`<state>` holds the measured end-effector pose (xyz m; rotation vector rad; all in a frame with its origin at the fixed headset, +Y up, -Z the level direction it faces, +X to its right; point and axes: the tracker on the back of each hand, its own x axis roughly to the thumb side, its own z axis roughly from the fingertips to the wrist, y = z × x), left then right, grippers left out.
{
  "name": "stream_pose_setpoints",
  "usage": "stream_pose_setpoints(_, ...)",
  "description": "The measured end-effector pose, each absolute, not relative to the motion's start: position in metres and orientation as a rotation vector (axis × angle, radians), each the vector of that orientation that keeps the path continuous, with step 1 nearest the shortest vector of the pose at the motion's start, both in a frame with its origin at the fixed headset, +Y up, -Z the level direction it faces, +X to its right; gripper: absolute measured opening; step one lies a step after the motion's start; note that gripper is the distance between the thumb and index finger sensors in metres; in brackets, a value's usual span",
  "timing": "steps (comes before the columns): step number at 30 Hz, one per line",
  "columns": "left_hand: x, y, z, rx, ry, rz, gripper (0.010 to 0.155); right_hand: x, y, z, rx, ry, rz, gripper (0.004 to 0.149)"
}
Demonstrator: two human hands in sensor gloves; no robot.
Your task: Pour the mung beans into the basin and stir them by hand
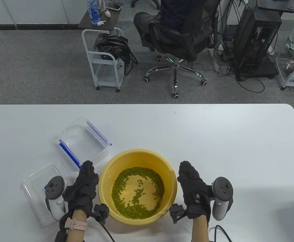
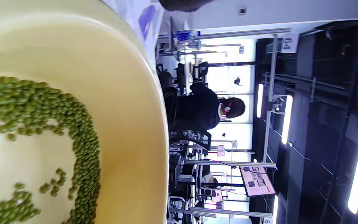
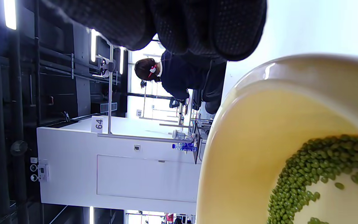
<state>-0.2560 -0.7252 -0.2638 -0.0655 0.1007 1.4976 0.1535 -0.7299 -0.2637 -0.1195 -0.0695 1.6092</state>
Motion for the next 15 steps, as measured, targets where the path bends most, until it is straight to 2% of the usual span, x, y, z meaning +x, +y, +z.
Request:
stream_pose_setpoints(2,-0.248,-0.72,-0.266,0.03,-0.023,1.518,0.065,0.153,-0.73,-0.263,-0.105,-0.084,1.617,0.048)
stream_pose_setpoints(3,-0.246,-0.717,-0.265,0.035,-0.104,1.496,0.064,0.153,-0.73,-0.263,-0.096,-0.087,1.615,0.048)
stream_pose_setpoints(6,-0.246,-0.714,-0.262,0.13,-0.224,1.472,0.062,0.15,-0.73,-0.263,-0.07,-0.117,1.601,0.048)
stream_pose_setpoints(10,-0.254,-0.721,-0.256,0.207,-0.229,1.556,0.062,0.146,-0.727,-0.261,-0.044,-0.171,1.6,0.047)
stream_pose_setpoints(15,-0.26,-0.722,-0.253,0.204,-0.22,1.588,0.062,0.144,-0.726,-0.26,-0.038,-0.175,1.605,0.047)
